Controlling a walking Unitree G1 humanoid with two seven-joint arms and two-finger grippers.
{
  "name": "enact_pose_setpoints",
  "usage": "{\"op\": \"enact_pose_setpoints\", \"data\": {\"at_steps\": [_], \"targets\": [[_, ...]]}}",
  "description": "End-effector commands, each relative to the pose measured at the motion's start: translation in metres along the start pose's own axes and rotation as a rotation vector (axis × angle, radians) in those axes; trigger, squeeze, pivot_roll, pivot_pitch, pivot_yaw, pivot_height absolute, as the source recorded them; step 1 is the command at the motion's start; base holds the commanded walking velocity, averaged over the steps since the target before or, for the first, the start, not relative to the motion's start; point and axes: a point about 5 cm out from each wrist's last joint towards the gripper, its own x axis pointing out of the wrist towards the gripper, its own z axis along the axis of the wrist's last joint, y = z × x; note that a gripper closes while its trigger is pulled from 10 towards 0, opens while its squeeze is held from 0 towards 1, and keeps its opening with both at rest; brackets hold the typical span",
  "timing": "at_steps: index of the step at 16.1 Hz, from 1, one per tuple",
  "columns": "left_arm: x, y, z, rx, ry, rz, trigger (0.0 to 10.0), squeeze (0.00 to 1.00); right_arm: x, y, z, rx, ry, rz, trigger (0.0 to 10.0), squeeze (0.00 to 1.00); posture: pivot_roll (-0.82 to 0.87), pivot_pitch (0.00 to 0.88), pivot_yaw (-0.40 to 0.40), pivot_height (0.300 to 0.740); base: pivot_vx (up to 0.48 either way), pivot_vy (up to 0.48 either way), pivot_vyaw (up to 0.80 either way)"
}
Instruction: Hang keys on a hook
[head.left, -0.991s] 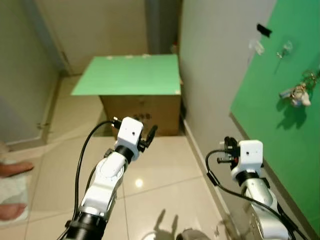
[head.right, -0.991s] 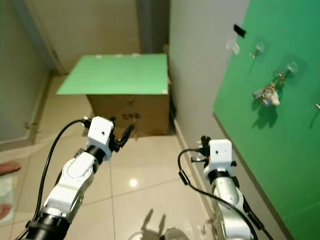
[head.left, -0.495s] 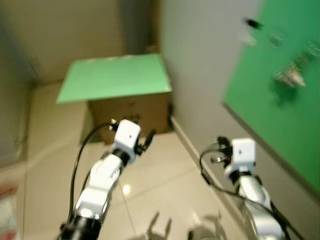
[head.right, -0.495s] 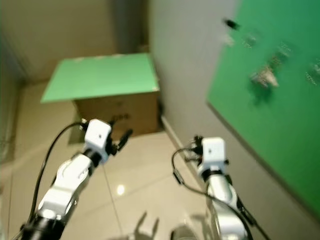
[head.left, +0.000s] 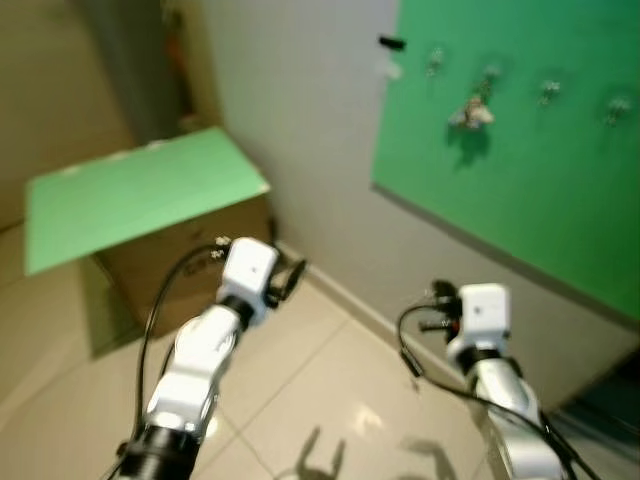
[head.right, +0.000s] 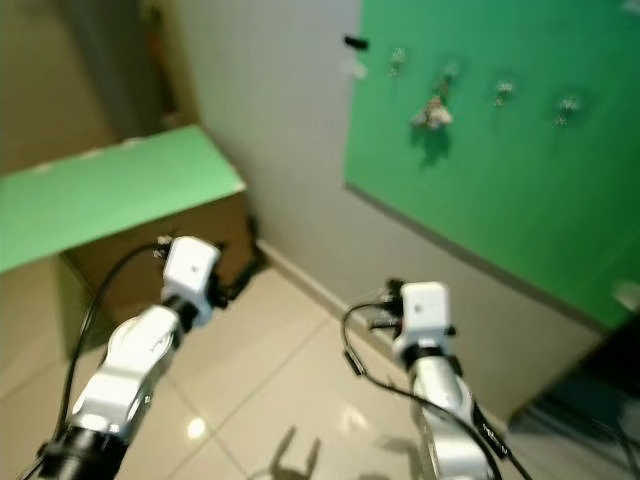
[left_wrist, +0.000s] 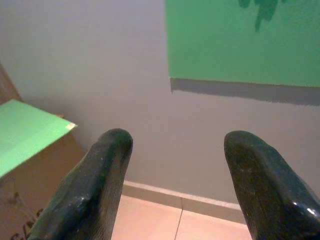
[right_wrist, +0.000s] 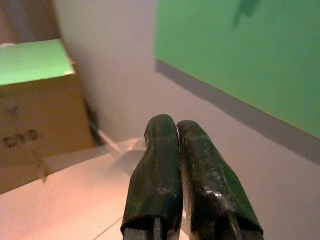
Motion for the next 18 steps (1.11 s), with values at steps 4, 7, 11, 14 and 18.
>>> {"op": "enact_pose_setpoints", "data": {"at_steps": [4,7,11,14,18], "targets": [[-0.001,0.004,0.0,-0.004,-0.014,0.043,10.0,0.0,-0.003,-0.038,0.008,-0.028,-0.052,-0.248,0.0,0.0,-0.12,0.0,0.052,0.722,0.0,0.0,-0.79],[-0.028,0.01,-0.035,0.003,0.073,0.078,10.0,0.0,-0.028,-0.045,-0.008,-0.016,-0.025,-0.309,0.0,0.0,-0.12,0.0,0.045,0.722,0.0,0.0,-0.8],[-0.027,-0.006,-0.032,-0.013,0.051,0.008,10.0,0.0,-0.038,-0.033,-0.013,-0.038,-0.025,-0.299,0.0,0.0,-0.13,0.0,0.04,0.722,0.0,0.0,-0.4],[-0.02,-0.004,-0.023,-0.013,0.013,-0.012,10.0,0.0,-0.034,-0.034,-0.008,-0.039,-0.047,-0.304,0.0,0.0,-0.14,0.0,0.049,0.722,0.431,0.0,0.0],[-0.021,0.001,-0.02,-0.025,-0.006,0.019,10.0,0.0,-0.035,-0.034,-0.01,-0.027,-0.044,-0.309,0.0,0.0,-0.13,0.0,0.049,0.722,0.431,0.0,0.0]]}}
